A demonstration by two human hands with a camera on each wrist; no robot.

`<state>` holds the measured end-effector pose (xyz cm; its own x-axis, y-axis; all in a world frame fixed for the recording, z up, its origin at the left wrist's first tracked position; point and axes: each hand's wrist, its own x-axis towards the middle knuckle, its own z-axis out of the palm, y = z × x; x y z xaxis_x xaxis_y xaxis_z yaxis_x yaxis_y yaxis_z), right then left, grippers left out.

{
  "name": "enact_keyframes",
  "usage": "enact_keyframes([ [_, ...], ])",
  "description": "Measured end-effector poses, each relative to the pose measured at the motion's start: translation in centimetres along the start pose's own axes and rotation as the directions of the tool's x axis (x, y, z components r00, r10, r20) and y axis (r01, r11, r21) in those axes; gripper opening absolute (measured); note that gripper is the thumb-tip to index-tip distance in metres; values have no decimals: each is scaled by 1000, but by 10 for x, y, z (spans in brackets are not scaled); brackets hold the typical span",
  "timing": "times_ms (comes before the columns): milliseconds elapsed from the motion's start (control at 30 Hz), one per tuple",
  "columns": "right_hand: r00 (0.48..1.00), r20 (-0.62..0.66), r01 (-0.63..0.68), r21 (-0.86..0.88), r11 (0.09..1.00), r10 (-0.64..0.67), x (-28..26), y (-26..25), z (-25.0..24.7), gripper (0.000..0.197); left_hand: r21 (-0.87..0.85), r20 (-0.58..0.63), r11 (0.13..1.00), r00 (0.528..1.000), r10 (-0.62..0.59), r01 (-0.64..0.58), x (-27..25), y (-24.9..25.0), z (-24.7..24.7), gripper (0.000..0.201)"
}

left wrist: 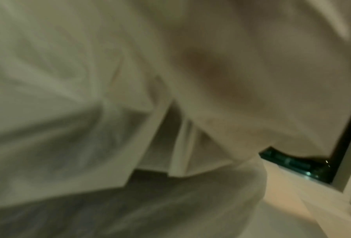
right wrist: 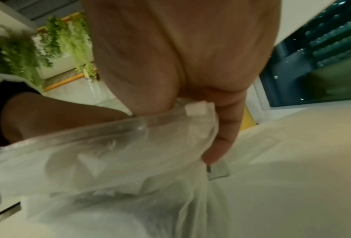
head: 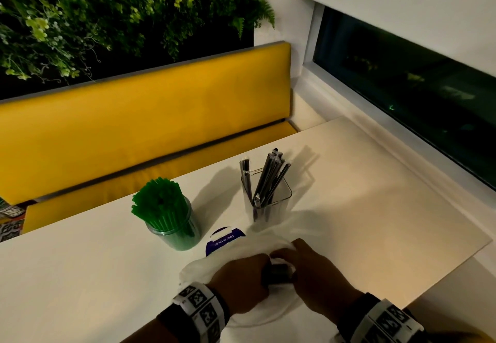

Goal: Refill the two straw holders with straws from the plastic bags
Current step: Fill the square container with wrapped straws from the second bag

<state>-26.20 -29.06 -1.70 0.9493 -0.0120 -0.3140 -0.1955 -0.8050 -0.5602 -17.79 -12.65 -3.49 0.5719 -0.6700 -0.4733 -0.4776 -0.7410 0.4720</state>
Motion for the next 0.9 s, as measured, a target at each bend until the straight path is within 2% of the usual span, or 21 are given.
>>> enact_keyframes([
  [67,1000,-21,0,38,999,1,2,3,-1,38,-12,-24,999,999,29,-29,1,2,-7,34],
  [133,999,-34,3,94,996,0,2,4,-1,33,47,-47,995,995,89,-87,1,6,-11,37],
  [200,998,-59,-13,108,994,20,2,5,-3,33,136,-42,983,990,131,-125,-3,12,-16,33],
  [267,994,-87,-59,97,994,67,1,9,-5,37,132,-40,977,984,174,-168,-9,18,-27,27],
  [333,987,-100,-117,88,989,126,-1,15,-7,40,17,-69,970,968,242,-241,-19,23,-41,24],
  [400,981,-76,-172,68,983,177,-3,17,-7,42,-220,-125,930,954,272,-294,-33,27,-59,20],
  [467,982,-58,-177,85,980,182,-5,18,-7,44,-467,-253,813,933,255,-348,-51,38,-86,8],
  [500,984,-56,-164,80,983,169,-6,18,-5,44,-559,-337,732,913,229,-390,-58,46,-103,15],
  [533,987,-60,-146,64,987,150,-6,18,-3,43,-615,-450,636,870,202,-466,-63,54,-124,23],
  [600,988,-54,-142,51,989,145,-6,19,1,42,-603,-694,450,711,111,-659,-64,68,-166,25],
  [633,988,-51,-143,48,989,145,-6,20,3,42,-571,-772,371,633,60,-732,-59,71,-184,22],
  [667,989,-50,-139,45,989,142,-5,21,6,42,-552,-814,304,581,3,-776,-49,71,-196,20],
  [700,989,-45,-137,45,990,139,-5,21,7,42,-549,-830,254,555,-54,-797,-37,71,-204,19],
  [767,991,-33,-126,51,991,127,-5,22,7,41,-573,-819,241,551,-158,-783,-6,68,-205,14],
  [833,993,-25,-113,67,991,115,-5,23,6,40,-635,-771,340,594,-228,-693,21,67,-194,10],
  [900,995,-20,-98,83,992,100,-4,23,4,38,-703,-691,480,664,-286,-525,52,51,-171,12],
])
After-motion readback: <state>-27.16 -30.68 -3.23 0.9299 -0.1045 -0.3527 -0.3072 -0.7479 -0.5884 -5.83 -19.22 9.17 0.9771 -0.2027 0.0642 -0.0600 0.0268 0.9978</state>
